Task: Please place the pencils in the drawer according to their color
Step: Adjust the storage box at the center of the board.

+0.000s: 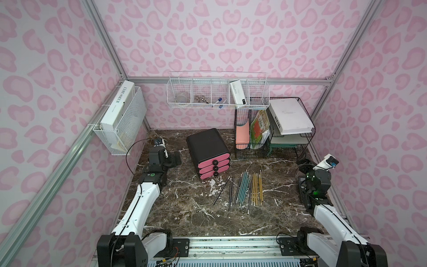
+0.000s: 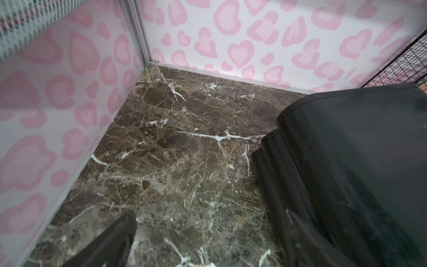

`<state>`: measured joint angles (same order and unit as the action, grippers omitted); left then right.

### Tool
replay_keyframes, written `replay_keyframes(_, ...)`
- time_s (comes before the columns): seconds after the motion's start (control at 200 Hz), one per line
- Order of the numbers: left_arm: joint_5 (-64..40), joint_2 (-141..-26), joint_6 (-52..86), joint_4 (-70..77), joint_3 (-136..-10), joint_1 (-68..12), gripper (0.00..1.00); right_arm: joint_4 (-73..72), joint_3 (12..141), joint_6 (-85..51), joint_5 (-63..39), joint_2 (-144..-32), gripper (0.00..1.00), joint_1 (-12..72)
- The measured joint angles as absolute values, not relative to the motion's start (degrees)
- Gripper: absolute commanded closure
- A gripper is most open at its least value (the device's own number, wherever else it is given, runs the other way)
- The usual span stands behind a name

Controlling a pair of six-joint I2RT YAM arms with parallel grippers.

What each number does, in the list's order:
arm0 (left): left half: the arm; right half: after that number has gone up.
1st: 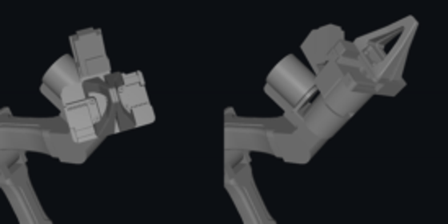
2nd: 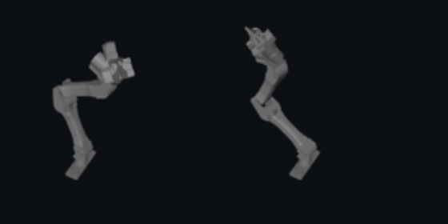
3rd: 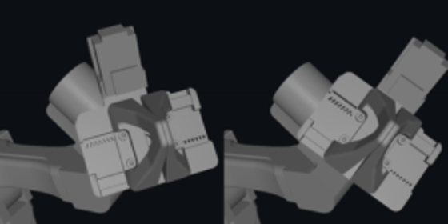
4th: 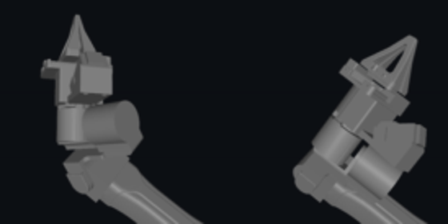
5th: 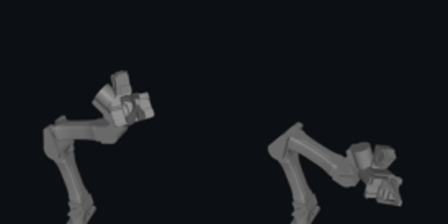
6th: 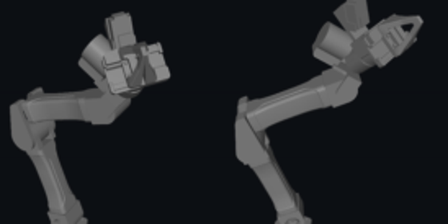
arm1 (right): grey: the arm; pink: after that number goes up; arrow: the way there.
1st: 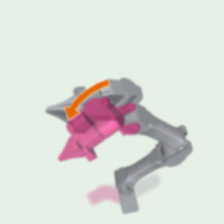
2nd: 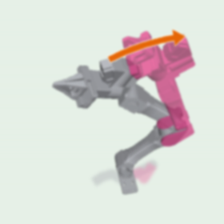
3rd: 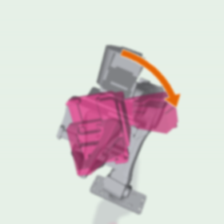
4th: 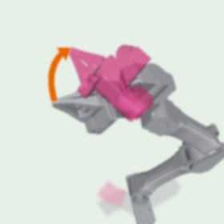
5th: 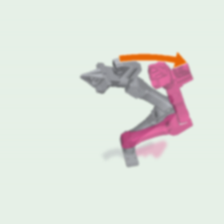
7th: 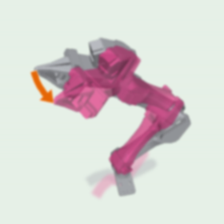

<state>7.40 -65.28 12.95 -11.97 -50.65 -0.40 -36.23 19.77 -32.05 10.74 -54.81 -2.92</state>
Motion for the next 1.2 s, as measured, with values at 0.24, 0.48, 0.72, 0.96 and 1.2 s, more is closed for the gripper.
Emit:
replay_keyframes(0.24,-0.9,-69.6,18.1,-32.3,-63.8,-0.6,0.02,-25.5,25.2,-36.4,-6.6,-56.5,0.00,10.5)
replay_keyframes(0.48,-10.9,-72.6,19.8,-41.2,-67.7,-1.7,0.02,-25.4,29.5,-42.5,-14.2,-67.9,0.00,28.6)
replay_keyframes(0.72,-16.3,-78.4,22.4,-42.0,-71.5,-3.4,0.03,-33.1,37.3,-48.9,-18.9,-83.6,0.00,36.7)
replay_keyframes(0.96,-18.3,-83.1,23.8,-41.4,-74.7,-3.8,0.02,-39.5,45.5,-54.7,-23.2,-95.6,0.01,39.3)
replay_keyframes(1.2,-18.4,-84.5,23.6,-41.3,-76.7,-3.8,0.02,-41.9,55.4,-58.7,-26.3,-105.2,0.03,39.5)
